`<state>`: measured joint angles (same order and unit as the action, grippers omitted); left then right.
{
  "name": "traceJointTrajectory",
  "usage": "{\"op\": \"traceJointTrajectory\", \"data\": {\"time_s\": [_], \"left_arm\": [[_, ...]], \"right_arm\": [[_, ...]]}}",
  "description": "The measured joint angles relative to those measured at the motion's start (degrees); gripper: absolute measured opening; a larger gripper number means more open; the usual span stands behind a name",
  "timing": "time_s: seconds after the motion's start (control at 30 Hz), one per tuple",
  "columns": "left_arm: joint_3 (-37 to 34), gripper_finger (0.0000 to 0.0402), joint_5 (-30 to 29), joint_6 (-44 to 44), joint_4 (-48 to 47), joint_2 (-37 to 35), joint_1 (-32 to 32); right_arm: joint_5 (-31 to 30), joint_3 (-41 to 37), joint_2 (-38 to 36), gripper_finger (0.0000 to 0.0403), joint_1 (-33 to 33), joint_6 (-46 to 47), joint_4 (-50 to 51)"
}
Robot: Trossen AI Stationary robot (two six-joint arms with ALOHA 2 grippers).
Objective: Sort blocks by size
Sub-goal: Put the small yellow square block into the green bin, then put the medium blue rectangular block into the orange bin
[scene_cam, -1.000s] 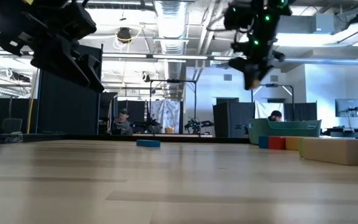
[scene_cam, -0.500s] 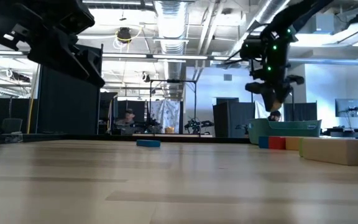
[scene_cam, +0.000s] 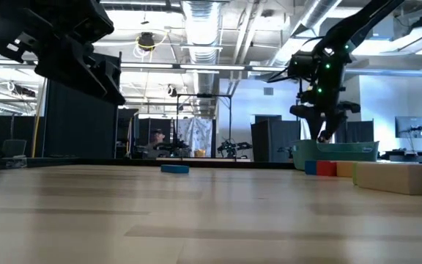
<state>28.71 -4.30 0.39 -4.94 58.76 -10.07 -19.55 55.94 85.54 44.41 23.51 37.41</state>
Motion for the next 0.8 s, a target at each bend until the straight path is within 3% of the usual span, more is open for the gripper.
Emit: {"op": "traceJointTrajectory", "data": {"time_s": [0.3, 0.8], "left_arm": [[-0.02, 0.0197, -0.02, -0.43, 1.48, 3.79, 0.00], [-0.02, 0.0197, -0.02, 0.86, 3.08, 4.16, 0.00]], "right_arm": [[-0.09, 0.00, -0.17, 0.0244, -1.76, -0.10, -1.27], [-4.44, 0.02, -1.92, 0.0244, -11.55, -2.10, -10.25]]}}
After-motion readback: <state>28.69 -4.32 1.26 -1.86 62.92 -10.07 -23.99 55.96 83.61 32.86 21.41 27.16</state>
